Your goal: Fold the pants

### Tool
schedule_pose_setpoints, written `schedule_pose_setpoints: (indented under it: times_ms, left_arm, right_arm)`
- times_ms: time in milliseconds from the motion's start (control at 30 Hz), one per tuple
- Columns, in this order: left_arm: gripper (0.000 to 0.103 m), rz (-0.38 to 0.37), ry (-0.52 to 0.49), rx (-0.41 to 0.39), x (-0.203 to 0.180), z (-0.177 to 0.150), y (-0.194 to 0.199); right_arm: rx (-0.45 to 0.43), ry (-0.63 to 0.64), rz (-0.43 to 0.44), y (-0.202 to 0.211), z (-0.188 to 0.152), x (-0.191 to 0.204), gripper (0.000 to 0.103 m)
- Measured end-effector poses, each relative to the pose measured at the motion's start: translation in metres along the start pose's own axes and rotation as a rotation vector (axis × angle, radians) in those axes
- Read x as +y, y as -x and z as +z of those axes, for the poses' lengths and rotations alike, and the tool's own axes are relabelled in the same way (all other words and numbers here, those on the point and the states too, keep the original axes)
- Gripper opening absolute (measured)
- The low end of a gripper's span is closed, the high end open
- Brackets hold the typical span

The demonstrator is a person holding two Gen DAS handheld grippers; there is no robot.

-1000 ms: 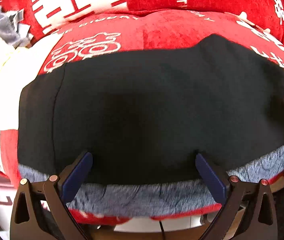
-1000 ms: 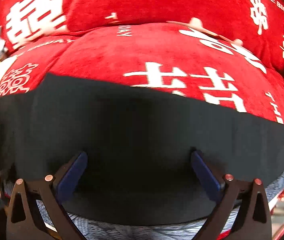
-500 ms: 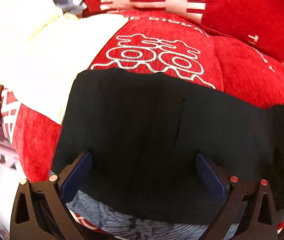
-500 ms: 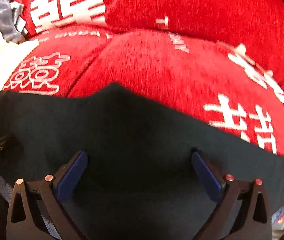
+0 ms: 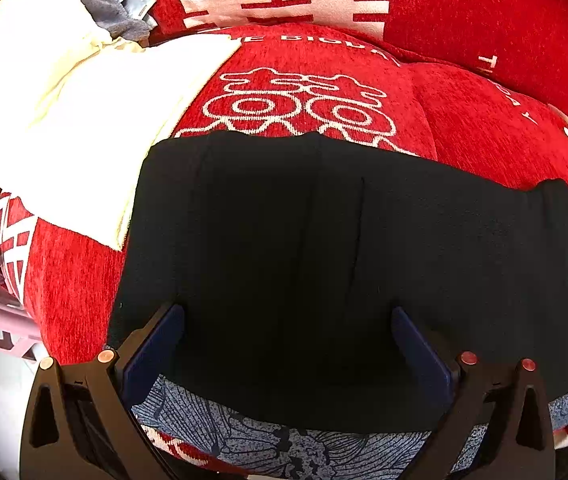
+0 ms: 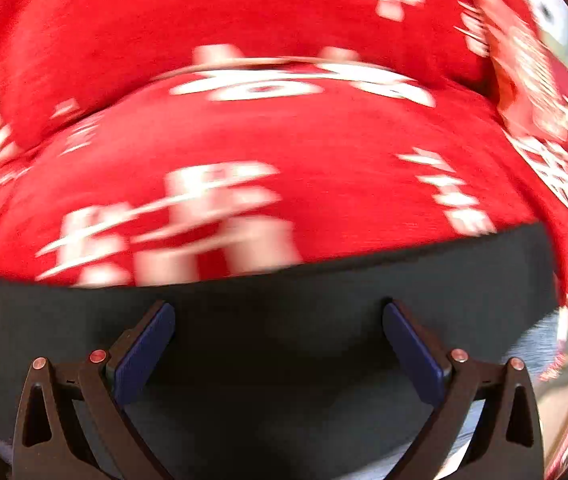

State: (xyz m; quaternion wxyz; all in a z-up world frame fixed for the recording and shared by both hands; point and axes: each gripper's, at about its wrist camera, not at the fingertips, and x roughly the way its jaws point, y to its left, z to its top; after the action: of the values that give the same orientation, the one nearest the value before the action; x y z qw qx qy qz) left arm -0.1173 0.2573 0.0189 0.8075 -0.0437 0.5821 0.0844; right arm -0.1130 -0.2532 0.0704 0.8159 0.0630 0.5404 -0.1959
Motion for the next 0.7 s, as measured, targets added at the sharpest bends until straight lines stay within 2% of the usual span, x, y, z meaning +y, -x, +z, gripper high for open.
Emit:
schedule_pose_setpoints:
  times_ms: [100,167,233,300,367,433,500,533,633,700]
  left_arm:
    - [0.103,0.008,0.004,0.003,-0.004,-0.003,0.002]
    - [0.103,0.011,0.01,0.01,-0.005,-0.003,0.001]
    - [0.103,0.01,0.016,0.02,-0.005,-0.002,0.002]
    - [0.103,0.012,0.027,0.039,-0.004,-0.003,0.004]
    - [0.103,0.0,0.041,0.047,-0.004,-0.009,0.011]
    - [0.103,-0.023,0.021,0.041,-0.01,-0.018,0.019]
    - [0.103,-0.054,-0.048,0.047,-0.026,-0.031,0.024]
    - [0.103,-0.073,-0.097,0.057,-0.037,-0.037,0.024]
    - [0.103,-0.057,-0.198,0.055,-0.061,-0.049,0.021]
    - [0.103,-0.052,-0.194,0.056,-0.061,-0.048,0.02]
  right_arm:
    - [0.023,-0.159,-0.011,-0.014,0.007,-0.071,0.103]
    - [0.018,-0.246,-0.015,-0.016,0.009,-0.105,0.103]
    - [0.026,-0.298,-0.034,-0.014,0.009,-0.125,0.103]
    - [0.03,-0.326,-0.029,-0.007,0.003,-0.125,0.103]
    - [0.031,-0.313,0.017,0.004,-0.008,-0.116,0.103]
    - [0.024,-0.263,0.085,0.022,-0.025,-0.091,0.103]
    - [0.028,-0.128,0.142,0.04,-0.049,-0.046,0.103]
    - [0.026,-0.066,0.154,0.044,-0.058,-0.024,0.103]
    - [0.049,0.104,0.183,0.049,-0.087,0.036,0.103]
    - [0.047,0.177,0.13,0.042,-0.098,0.059,0.103]
